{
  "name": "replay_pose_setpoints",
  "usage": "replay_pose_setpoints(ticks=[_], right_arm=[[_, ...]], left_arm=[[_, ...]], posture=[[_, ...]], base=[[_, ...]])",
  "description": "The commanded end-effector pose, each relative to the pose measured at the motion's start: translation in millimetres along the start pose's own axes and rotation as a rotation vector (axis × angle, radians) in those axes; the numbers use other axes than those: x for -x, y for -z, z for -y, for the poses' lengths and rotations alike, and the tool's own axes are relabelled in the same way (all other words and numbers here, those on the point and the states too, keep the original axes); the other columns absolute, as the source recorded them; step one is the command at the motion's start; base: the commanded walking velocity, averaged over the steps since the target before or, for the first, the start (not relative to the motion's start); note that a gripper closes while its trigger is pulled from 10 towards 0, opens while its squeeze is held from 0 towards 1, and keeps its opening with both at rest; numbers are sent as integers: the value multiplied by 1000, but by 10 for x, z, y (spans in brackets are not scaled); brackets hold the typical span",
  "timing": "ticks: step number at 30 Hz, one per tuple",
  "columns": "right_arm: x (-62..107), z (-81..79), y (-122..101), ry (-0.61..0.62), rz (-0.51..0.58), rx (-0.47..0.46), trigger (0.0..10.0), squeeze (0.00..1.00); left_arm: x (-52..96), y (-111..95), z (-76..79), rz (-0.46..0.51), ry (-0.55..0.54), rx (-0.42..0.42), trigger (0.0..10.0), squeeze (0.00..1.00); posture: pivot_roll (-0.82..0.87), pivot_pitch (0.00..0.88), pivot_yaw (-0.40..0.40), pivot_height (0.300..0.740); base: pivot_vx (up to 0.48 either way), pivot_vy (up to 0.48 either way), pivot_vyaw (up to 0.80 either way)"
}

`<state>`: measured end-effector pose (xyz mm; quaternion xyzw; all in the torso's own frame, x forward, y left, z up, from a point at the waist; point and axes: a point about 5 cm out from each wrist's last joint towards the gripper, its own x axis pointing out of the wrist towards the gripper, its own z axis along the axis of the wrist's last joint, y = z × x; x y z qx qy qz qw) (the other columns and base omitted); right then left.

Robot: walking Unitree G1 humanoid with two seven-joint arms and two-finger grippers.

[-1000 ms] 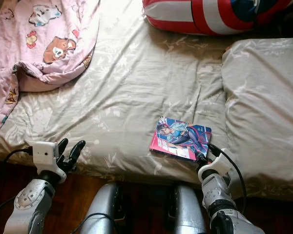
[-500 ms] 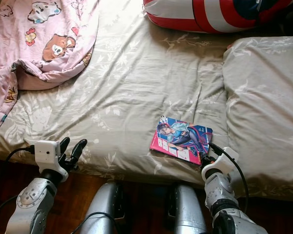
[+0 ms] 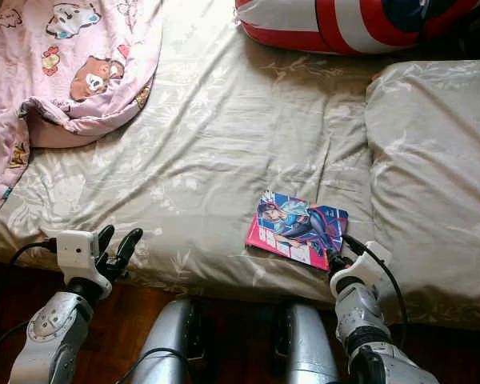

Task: Clean up the room

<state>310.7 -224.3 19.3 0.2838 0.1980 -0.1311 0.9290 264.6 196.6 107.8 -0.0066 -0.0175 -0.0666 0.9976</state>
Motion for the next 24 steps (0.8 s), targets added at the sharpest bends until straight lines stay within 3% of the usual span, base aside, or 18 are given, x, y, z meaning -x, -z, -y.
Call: replay_pose_setpoints(ticks=[1,3,4,5,15,24], right_arm=[[41,74,146,30,-45,-7,10000,0],[38,89,114,46,-31,-7,10000,0],[44,4,-21,-25,110,139,10000,0],[84,-174,-131,-142,265,299,10000,0],[79,-316,-106,-192,284,325,10000,0],[188,-375,-150,-246,412,455,10000,0]], left_arm=[[56,83,-29,-39,-15,-1,10000,0],[54,85,-28,-39,-16,0,10000,0],[-107,135,54,-16,-20,37,10000,0],[-302,176,183,12,-19,80,10000,0],[-356,182,161,27,-28,80,10000,0],[-399,196,156,54,-24,68,10000,0]], posture=[[222,382,103,634],[221,380,102,634],[51,158,-7,634],[52,155,-9,634],[63,141,-7,634],[38,137,-14,634]], base=[[0,0,0],[0,0,0],[0,0,0],[0,0,0],[0,0,0],[0,0,0]])
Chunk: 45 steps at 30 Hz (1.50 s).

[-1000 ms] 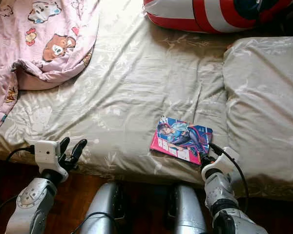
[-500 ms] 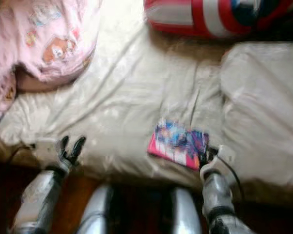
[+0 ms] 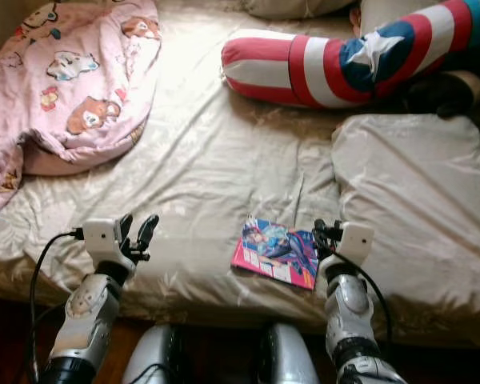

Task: Clean up the room

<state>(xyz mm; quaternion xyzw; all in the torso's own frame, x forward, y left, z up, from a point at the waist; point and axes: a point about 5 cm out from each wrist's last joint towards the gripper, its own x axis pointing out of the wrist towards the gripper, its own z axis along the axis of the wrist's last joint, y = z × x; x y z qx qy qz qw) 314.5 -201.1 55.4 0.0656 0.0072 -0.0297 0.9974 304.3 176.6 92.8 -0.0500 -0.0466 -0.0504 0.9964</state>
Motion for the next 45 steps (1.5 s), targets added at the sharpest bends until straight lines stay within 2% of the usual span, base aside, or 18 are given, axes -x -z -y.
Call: replay_pose_setpoints(ticks=[1,4,7,14,24,36,45], right_arm=[[36,-31,-25,-30,38,21,10000,0],[55,-112,-41,-90,61,27,10000,0],[63,-128,-23,-96,51,33,10000,0],[56,-210,-2,-133,27,-1,10000,0],[61,-208,-20,-97,39,-30,10000,0],[39,-221,17,-96,-9,-54,10000,0],[51,-198,25,-86,-14,-54,10000,0]], left_arm=[[24,29,4,-7,7,-15,10000,0],[43,32,-27,-1,-2,-19,10000,0],[49,41,-44,1,-9,-23,10000,0],[64,56,-150,-7,-49,-51,10000,0],[19,7,-147,13,-45,-56,10000,0],[12,34,-124,6,-47,-43,10000,0],[82,102,-175,-8,-93,-44,10000,0]], posture=[[40,135,-17,634],[42,133,-22,634],[44,129,-27,634],[41,148,-24,679],[35,164,-16,740],[33,145,-30,740],[26,100,-37,740]], base=[[0,0,0],[0,0,0],[0,0,0],[0,0,0],[0,0,0],[0,0,0],[0,0,0]])
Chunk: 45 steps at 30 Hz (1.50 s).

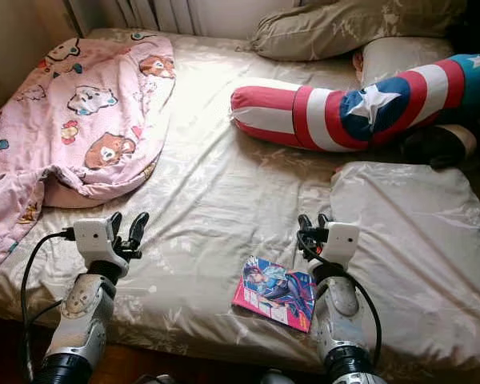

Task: Clean up the room

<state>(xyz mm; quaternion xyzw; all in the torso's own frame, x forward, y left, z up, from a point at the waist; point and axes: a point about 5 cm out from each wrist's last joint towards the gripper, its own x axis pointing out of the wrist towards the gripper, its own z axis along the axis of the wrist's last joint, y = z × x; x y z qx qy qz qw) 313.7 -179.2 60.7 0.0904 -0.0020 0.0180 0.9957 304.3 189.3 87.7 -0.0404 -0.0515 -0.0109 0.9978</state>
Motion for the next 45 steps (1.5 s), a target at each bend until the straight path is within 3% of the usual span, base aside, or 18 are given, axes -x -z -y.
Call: replay_pose_setpoints(ticks=[1,6,18,33,45], right_arm=[[42,40,70,23,-36,-7,10000,0],[14,52,68,46,-52,-17,10000,0],[30,66,65,60,-44,-24,10000,0],[68,125,85,87,-53,-17,10000,0],[101,105,120,83,-61,-12,10000,0]], left_arm=[[68,86,-47,-25,-17,-20,10000,0],[10,59,-22,-18,-12,-18,10000,0],[-2,59,-11,-10,-15,-18,10000,0],[27,64,-12,-4,-14,-22,10000,0],[38,70,-21,-7,-18,-21,10000,0]], posture=[[25,95,-42,740],[27,102,-45,740],[13,126,-42,740],[19,127,-46,740],[21,131,-44,740]], base=[[0,0,0],[0,-96,0],[0,-338,-760],[0,-393,0],[0,-340,-408]])
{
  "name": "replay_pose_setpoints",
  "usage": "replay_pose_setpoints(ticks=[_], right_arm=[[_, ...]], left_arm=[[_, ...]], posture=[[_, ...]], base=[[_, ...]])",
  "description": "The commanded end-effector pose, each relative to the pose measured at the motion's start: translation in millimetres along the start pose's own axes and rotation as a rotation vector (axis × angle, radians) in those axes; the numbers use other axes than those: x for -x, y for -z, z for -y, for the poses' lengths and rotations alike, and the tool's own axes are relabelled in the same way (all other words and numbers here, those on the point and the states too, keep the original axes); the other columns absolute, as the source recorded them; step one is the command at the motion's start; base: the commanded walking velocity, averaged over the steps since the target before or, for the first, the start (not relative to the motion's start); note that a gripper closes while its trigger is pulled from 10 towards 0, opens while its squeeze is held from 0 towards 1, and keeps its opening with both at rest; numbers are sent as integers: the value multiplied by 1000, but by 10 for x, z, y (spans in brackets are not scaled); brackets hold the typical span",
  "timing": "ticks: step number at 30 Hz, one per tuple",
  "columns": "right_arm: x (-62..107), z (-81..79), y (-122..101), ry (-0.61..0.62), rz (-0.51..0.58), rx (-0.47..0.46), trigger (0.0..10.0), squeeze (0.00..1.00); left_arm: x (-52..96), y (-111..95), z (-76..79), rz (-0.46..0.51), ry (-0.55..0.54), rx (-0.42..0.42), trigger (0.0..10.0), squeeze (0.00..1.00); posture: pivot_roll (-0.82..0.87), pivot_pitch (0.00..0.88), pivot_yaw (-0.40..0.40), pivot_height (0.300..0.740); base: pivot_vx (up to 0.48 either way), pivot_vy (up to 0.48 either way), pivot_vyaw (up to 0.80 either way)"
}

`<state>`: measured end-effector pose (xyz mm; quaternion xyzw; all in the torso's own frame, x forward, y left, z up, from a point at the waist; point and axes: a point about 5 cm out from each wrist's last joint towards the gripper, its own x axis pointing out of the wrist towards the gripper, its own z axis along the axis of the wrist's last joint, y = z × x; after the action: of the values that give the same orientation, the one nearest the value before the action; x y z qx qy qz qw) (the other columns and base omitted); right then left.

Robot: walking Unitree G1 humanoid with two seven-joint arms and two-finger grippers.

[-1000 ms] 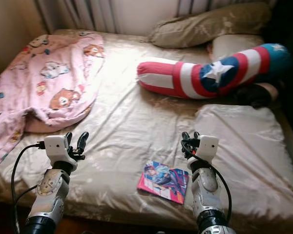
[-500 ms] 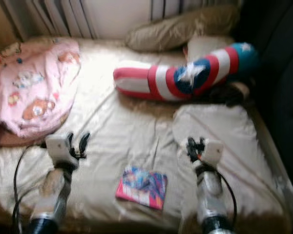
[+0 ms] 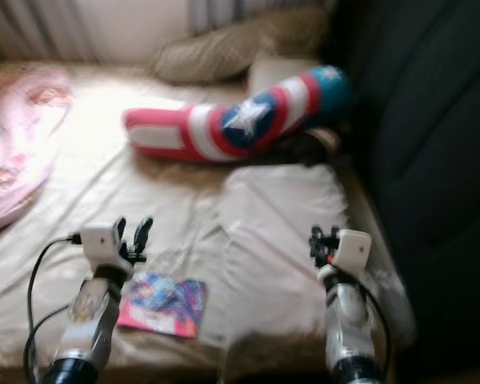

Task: Clean up the room

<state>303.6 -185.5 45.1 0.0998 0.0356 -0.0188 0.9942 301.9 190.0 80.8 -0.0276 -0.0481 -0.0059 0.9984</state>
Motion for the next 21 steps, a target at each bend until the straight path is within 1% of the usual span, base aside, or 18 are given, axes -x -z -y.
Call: replay_pose_setpoints(ticks=[1,7,13,17,21], right_arm=[[-3,18,-22,3,8,8,10000,0],[-26,60,-66,11,14,12,10000,0],[-21,65,-66,13,15,13,10000,0],[-3,49,-32,13,6,5,10000,0],[2,-27,4,-19,-4,-3,10000,0]], left_arm=[[7,5,-8,0,-9,6,10000,0],[-6,1,13,-5,-2,9,10000,0],[-3,0,30,-5,6,2,10000,0],[-2,-6,18,-7,9,-12,10000,0],[-17,-28,-20,-7,10,-16,10000,0]], posture=[[21,131,-44,740],[21,156,-44,740],[24,164,-40,740],[28,167,-34,740],[29,168,-18,740]], base=[[0,0,0],[0,0,0],[0,0,0],[0,0,0],[0,0,0]])
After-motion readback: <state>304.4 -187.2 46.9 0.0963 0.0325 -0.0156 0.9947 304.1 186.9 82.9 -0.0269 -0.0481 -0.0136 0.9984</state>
